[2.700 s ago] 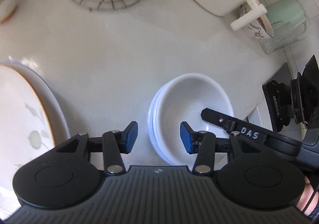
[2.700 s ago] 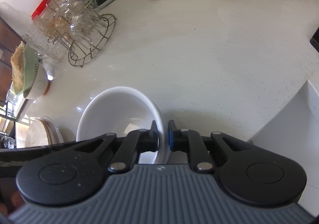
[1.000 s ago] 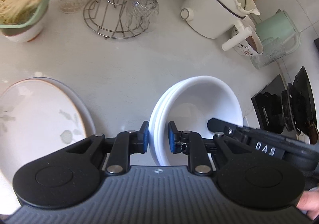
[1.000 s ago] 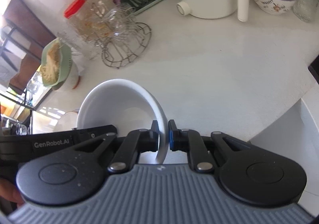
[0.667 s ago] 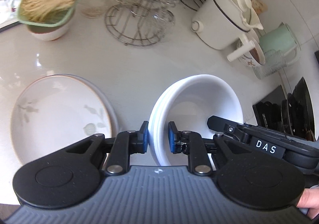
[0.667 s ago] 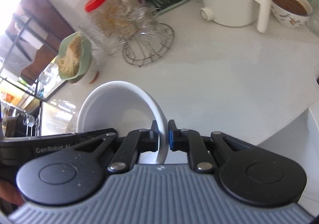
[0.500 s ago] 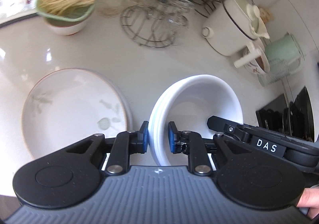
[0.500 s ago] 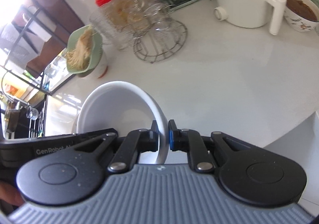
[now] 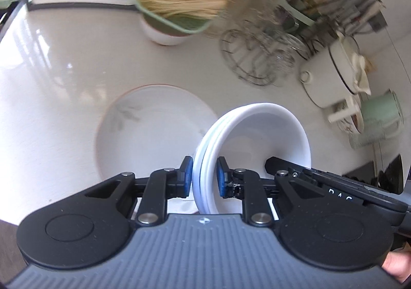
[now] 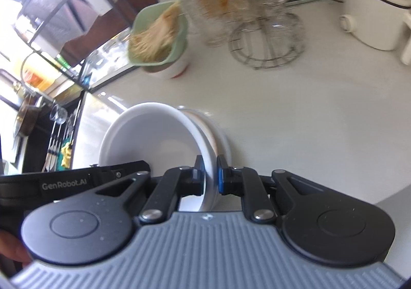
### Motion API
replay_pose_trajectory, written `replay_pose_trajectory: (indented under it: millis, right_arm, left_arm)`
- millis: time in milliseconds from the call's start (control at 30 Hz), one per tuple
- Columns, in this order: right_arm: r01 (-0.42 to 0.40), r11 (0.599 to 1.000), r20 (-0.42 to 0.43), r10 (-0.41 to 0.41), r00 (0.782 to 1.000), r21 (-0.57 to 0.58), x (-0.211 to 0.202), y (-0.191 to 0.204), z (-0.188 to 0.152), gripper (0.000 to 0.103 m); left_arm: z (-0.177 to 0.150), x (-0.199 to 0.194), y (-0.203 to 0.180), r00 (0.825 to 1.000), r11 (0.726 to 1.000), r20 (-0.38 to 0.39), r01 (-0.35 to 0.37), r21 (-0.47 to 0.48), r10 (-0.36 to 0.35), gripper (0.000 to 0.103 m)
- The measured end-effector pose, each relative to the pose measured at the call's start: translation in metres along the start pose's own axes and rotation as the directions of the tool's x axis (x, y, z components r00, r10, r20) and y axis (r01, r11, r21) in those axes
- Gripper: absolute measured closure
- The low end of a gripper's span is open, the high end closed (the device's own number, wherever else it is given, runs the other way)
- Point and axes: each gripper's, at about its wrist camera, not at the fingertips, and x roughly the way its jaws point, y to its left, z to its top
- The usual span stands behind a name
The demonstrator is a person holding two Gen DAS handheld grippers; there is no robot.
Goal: Organize plates and bowls
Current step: 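Carry the bowls over the plate stack and lower them with the left gripper, then open the left gripper to release the bowls on the plates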
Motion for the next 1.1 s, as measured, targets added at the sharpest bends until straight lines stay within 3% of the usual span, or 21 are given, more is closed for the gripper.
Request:
replay_pose_trajectory:
  millis: [200, 500, 767, 867, 900, 967, 1033, 1100]
  right_arm:
    - [-0.002, 1.0, -0.04, 0.001, 0.999, -0.028, 0.028, 0.026, -0.001, 0.09]
    - [0.039, 0.999, -0.046, -0.039, 0.998, -0.011, 0.061, 0.037, -0.003, 0.088]
    - [0.062, 0.993, -0.038, -0.058, 0.998, 0.1, 0.076, 0.026, -0.014, 0.088]
    - [0.069, 0.991, -0.034, -0.065, 0.997, 0.119, 0.077, 0.024, -0.016, 0.088]
    - [0.078, 0.99, -0.031, -0.075, 0.997, 0.122, 0.076, 0.024, -0.017, 0.087]
    - [0.109, 0.987, -0.018, -0.108, 0.994, 0.114, 0.075, 0.026, -0.017, 0.08]
    - [0.139, 0.985, 0.015, -0.141, 0.99, 0.105, 0.069, 0.029, -0.018, 0.062]
    - [0.126, 0.986, 0.036, -0.131, 0.991, 0.112, 0.065, 0.03, -0.018, 0.061]
  left_arm:
    - [-0.003, 0.008, 0.03, 0.999, 0.999, -0.023, -0.043, -0.016, 0.043, 0.08]
    - [0.01, 0.037, 0.061, 0.998, 1.0, -0.062, -0.02, -0.019, 0.018, 0.08]
    - [0.021, 0.057, 0.071, 0.995, 0.999, -0.098, -0.002, 0.042, 0.006, 0.08]
    - [0.024, 0.057, 0.071, 0.995, 0.997, -0.099, -0.001, 0.071, 0.008, 0.076]
    - [0.025, 0.056, 0.071, 0.995, 0.996, -0.1, 0.007, 0.086, 0.001, 0.067]
    - [0.024, 0.05, 0.066, 0.996, 0.99, -0.085, 0.005, 0.139, 0.007, 0.053]
    - [0.024, 0.044, 0.063, 0.998, 0.984, -0.06, -0.009, 0.179, 0.02, 0.051]
    - [0.024, 0.038, 0.062, 0.999, 0.98, -0.051, -0.002, 0.199, 0.013, 0.051]
